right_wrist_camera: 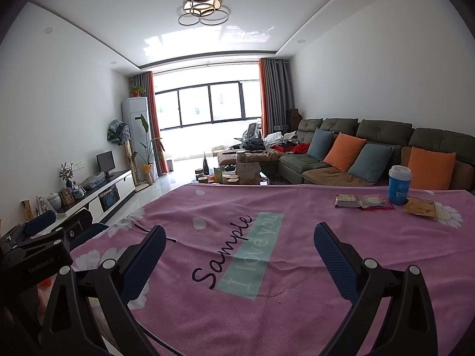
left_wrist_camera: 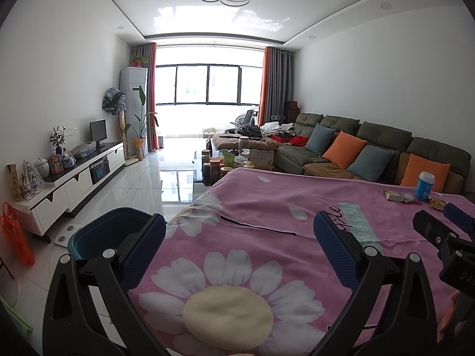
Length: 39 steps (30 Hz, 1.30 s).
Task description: Collect trash
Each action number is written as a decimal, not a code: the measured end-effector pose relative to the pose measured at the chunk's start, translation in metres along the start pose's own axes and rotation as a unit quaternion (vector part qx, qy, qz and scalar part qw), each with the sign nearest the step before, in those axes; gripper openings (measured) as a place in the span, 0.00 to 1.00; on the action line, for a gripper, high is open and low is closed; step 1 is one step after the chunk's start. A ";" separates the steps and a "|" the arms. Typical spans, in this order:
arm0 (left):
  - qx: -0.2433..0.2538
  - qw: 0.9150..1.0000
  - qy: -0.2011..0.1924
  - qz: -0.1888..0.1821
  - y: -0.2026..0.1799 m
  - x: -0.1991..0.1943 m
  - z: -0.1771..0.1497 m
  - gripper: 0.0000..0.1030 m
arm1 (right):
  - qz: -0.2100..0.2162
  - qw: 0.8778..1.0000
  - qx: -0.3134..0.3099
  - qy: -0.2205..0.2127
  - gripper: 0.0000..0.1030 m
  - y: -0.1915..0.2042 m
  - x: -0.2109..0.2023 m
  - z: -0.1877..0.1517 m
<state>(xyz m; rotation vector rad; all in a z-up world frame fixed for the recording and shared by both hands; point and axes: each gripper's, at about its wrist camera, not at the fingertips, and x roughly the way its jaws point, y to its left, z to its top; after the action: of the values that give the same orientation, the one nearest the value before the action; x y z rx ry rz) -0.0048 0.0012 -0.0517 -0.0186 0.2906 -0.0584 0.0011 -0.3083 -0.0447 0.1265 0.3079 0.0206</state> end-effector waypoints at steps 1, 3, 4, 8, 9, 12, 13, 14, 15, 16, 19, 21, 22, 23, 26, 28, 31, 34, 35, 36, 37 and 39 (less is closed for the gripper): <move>0.001 1.000 0.000 0.000 -0.001 0.000 0.000 0.95 | -0.001 1.000 0.000 0.000 0.94 0.000 0.000 0.000; 0.000 1.000 0.001 -0.001 0.000 0.001 0.000 0.95 | -0.001 1.000 0.002 0.001 0.94 -0.001 0.000 -0.001; 0.000 1.000 0.000 0.000 0.000 0.001 0.000 0.95 | -0.001 1.000 0.003 0.000 0.94 0.000 0.000 -0.001; 0.000 1.000 0.000 0.000 -0.001 0.002 0.001 0.95 | -0.003 1.000 0.003 0.001 0.94 0.001 -0.001 -0.002; 0.000 1.000 0.001 0.000 -0.001 0.002 0.001 0.95 | -0.003 1.000 0.003 0.001 0.94 0.001 -0.001 -0.002; 0.000 1.000 0.001 0.000 -0.001 0.002 0.001 0.95 | -0.004 1.000 0.004 0.002 0.94 0.002 -0.001 -0.002; 0.000 1.000 0.001 -0.001 -0.001 0.002 0.001 0.95 | -0.005 1.000 0.004 0.002 0.94 0.002 -0.002 -0.002; 0.000 1.000 0.001 0.000 -0.001 0.002 0.001 0.95 | -0.005 1.000 0.004 0.002 0.94 0.002 -0.002 -0.002; 0.000 1.000 0.001 0.000 -0.001 0.003 0.001 0.95 | -0.005 1.000 0.004 0.002 0.94 0.001 -0.002 -0.002; 0.000 1.000 0.000 0.000 -0.001 0.002 0.001 0.95 | -0.005 1.000 0.004 0.002 0.94 0.001 -0.001 -0.002; 0.000 1.000 0.000 0.000 -0.001 0.002 0.001 0.95 | -0.005 1.000 0.004 0.002 0.94 0.001 -0.001 -0.002; 0.000 1.000 0.001 0.000 -0.001 0.003 0.001 0.95 | -0.005 1.000 0.004 0.002 0.94 0.001 -0.001 -0.002; 0.000 1.000 0.001 0.000 -0.001 0.002 0.001 0.95 | -0.005 1.000 0.005 0.002 0.94 0.001 -0.001 -0.002; 0.000 1.000 0.001 0.000 -0.001 0.002 0.001 0.95 | -0.005 1.000 0.005 0.001 0.94 0.001 -0.001 -0.003; -0.001 1.000 0.000 -0.002 -0.001 0.002 0.001 0.95 | -0.006 1.000 0.006 0.001 0.94 0.001 -0.002 -0.003; 0.000 1.000 0.000 -0.002 -0.002 0.004 0.000 0.95 | -0.007 1.000 0.006 0.001 0.94 0.001 -0.002 -0.003; -0.001 1.000 0.000 -0.002 -0.002 0.005 0.000 0.95 | -0.007 1.000 0.006 0.002 0.94 0.001 -0.001 -0.003; 0.000 1.000 -0.002 -0.002 -0.002 0.006 -0.001 0.95 | -0.008 1.000 0.007 -0.001 0.94 0.001 -0.003 -0.003; 0.001 1.000 -0.003 -0.002 -0.002 0.005 -0.002 0.95 | -0.010 1.000 0.008 -0.002 0.94 0.001 -0.004 -0.003; 0.000 1.000 -0.003 -0.002 -0.002 0.006 -0.002 0.95 | -0.011 1.000 0.008 -0.003 0.94 0.001 -0.004 -0.003; 0.000 1.000 -0.004 -0.001 -0.001 0.007 -0.004 0.95 | -0.011 1.000 0.008 -0.004 0.94 0.001 -0.005 -0.003; 0.001 1.000 -0.004 -0.001 -0.001 0.008 -0.004 0.95 | -0.011 1.000 0.008 -0.004 0.94 0.001 -0.005 -0.003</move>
<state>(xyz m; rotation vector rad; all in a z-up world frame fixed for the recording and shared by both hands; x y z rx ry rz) 0.0011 -0.0007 -0.0581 -0.0173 0.2835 -0.0598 -0.0045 -0.3069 -0.0454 0.1392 0.3013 -0.0039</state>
